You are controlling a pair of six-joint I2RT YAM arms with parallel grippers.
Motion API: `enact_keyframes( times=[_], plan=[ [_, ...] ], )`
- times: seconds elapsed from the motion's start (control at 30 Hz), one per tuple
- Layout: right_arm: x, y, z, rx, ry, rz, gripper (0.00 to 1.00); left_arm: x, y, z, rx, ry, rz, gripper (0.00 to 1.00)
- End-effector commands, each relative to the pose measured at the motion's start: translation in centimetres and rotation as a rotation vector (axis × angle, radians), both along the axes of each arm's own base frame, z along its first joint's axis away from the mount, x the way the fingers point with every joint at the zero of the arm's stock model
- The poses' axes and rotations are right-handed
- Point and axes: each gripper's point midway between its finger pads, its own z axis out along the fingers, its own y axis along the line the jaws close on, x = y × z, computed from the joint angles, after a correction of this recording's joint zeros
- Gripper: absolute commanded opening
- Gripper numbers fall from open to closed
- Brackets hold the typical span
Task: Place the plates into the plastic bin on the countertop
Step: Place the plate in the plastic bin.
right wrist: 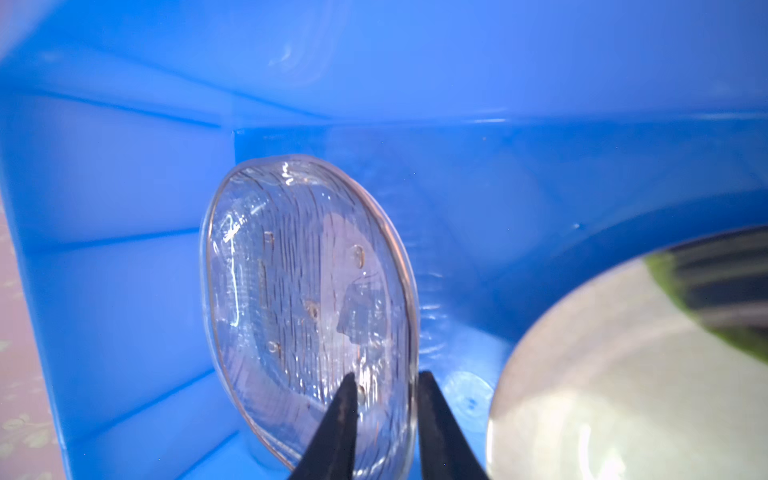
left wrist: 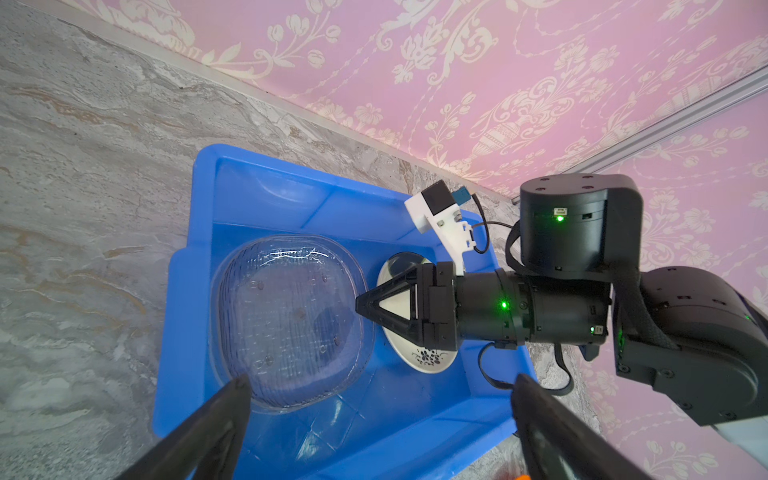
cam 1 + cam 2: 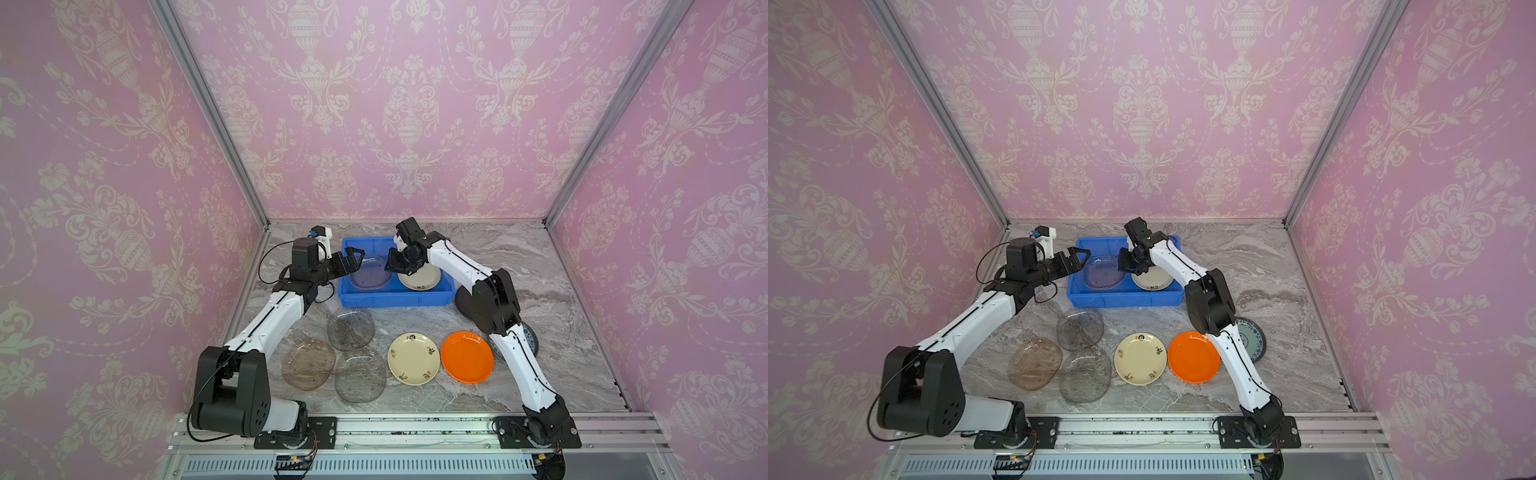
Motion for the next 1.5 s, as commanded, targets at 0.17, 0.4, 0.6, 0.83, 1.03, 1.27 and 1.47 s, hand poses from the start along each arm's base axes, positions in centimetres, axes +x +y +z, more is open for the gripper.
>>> enact_keyframes(
  times=[0.17, 0.4, 0.6, 0.83, 1.03, 1.27, 1.47],
  plan=[
    [-0.7, 0.5, 0.2, -0.03, -0.008, 0.016, 0.28, 0.3, 0.2, -0.3, 0.022, 0.005, -0.009, 0.99],
    [-1.2, 0.4, -0.8, -0.047, 0.011, 0.017, 0.26, 0.4, 0.2, -1.0, 0.022, 0.025, -0.01, 0.99],
    [-1.2, -0.1, 0.3, -0.067, -0.005, 0.012, 0.45, 0.6, 0.5, -1.2, 0.033, 0.033, 0.007, 0.99],
    [-0.6, -1.6, 7.8, -0.075, -0.16, 0.038, 0.55, 0.8, 1.5, -0.4, 0.064, 0.014, 0.065, 0.99],
    [-1.3, -4.6, 17.8, -0.043, -0.339, 0.049, 0.54, 1.8, 1.4, 1.0, -0.002, -0.066, 0.105, 0.99],
    [-4.5, -13.8, 22.5, 0.003, -0.424, -0.017, 0.54, 2.3, -0.1, 3.5, -0.054, -0.153, 0.103, 0.99],
    [-9.1, -22.6, 18.5, -0.033, -0.384, -0.22, 0.52, 0.7, -3.9, 3.3, -0.031, -0.117, -0.086, 0.99]
  ],
)
